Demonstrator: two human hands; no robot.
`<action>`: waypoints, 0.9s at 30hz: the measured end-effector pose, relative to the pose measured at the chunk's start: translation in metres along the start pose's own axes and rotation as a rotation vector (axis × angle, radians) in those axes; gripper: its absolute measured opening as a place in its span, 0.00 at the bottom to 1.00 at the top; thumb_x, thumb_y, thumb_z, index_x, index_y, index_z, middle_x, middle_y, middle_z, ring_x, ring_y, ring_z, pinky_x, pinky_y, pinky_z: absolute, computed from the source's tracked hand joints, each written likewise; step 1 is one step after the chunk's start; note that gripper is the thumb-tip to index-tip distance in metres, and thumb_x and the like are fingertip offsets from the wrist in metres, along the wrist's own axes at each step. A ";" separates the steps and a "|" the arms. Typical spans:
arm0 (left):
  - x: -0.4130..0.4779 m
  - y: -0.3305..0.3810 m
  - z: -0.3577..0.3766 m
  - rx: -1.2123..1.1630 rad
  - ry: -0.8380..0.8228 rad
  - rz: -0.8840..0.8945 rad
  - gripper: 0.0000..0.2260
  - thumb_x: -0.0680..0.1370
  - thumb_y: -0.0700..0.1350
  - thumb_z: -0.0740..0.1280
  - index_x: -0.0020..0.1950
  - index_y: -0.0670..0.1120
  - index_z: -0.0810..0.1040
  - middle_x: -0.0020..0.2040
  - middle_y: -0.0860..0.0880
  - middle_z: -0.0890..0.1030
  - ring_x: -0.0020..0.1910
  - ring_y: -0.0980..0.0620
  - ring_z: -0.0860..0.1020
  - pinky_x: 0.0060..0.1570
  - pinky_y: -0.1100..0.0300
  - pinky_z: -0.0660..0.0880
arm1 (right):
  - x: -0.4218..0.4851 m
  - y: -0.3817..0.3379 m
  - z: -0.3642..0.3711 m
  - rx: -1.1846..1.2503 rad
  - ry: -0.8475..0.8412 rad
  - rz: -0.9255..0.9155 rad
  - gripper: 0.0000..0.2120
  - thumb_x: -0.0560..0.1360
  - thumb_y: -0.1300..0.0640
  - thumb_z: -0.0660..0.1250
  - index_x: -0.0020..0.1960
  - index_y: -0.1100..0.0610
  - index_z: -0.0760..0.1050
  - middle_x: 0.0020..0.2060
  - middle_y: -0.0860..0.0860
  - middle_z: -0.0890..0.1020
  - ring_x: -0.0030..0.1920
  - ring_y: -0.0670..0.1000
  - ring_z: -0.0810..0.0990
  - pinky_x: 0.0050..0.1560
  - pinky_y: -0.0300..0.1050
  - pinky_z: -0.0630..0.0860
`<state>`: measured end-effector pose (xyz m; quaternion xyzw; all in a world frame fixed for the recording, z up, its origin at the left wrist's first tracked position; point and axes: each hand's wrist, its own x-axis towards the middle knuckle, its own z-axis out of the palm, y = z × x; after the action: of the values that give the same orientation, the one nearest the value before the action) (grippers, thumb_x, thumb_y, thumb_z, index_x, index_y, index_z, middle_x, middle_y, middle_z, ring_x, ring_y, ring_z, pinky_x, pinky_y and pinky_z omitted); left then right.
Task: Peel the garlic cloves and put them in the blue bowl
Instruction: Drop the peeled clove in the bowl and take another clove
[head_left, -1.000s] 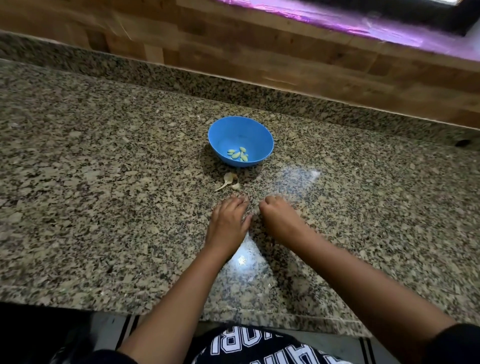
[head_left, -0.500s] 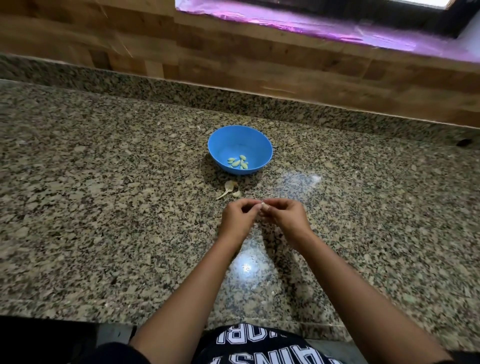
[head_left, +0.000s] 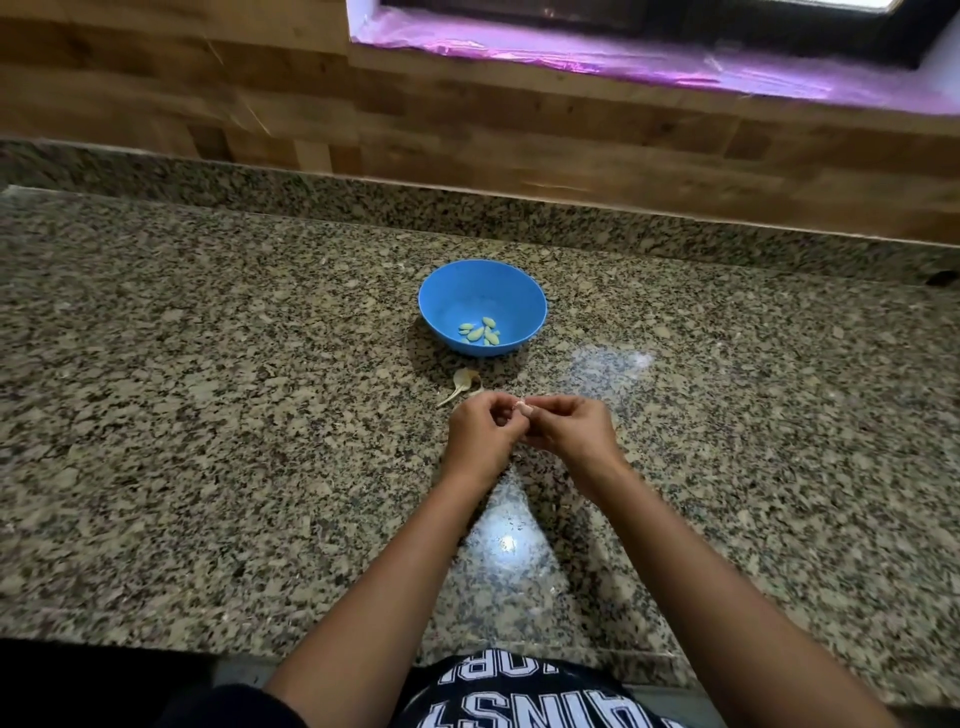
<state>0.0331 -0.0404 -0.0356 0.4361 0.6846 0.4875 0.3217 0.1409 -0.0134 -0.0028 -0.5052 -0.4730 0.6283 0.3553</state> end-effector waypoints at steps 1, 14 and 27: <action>0.000 0.001 -0.001 0.046 -0.001 0.026 0.05 0.75 0.44 0.69 0.48 0.44 0.79 0.42 0.49 0.80 0.39 0.54 0.77 0.35 0.72 0.72 | 0.000 0.001 0.000 -0.001 0.002 -0.012 0.02 0.74 0.68 0.67 0.44 0.64 0.78 0.42 0.61 0.83 0.43 0.56 0.83 0.46 0.46 0.82; 0.009 0.001 -0.008 -0.072 -0.158 -0.051 0.08 0.76 0.43 0.69 0.54 0.42 0.79 0.43 0.50 0.81 0.41 0.55 0.79 0.36 0.69 0.74 | 0.005 0.008 -0.004 -0.021 0.020 -0.049 0.02 0.74 0.67 0.67 0.43 0.63 0.77 0.40 0.60 0.82 0.40 0.55 0.82 0.43 0.46 0.82; 0.013 -0.018 -0.032 -0.100 -0.020 -0.189 0.06 0.73 0.39 0.69 0.46 0.48 0.75 0.35 0.52 0.76 0.30 0.57 0.74 0.29 0.65 0.72 | 0.040 0.014 0.025 -0.371 0.047 0.041 0.03 0.76 0.67 0.65 0.43 0.62 0.75 0.33 0.55 0.79 0.30 0.50 0.78 0.28 0.42 0.78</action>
<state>-0.0052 -0.0439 -0.0423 0.3580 0.6940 0.4843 0.3946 0.1074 0.0137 -0.0276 -0.5863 -0.5616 0.5255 0.2542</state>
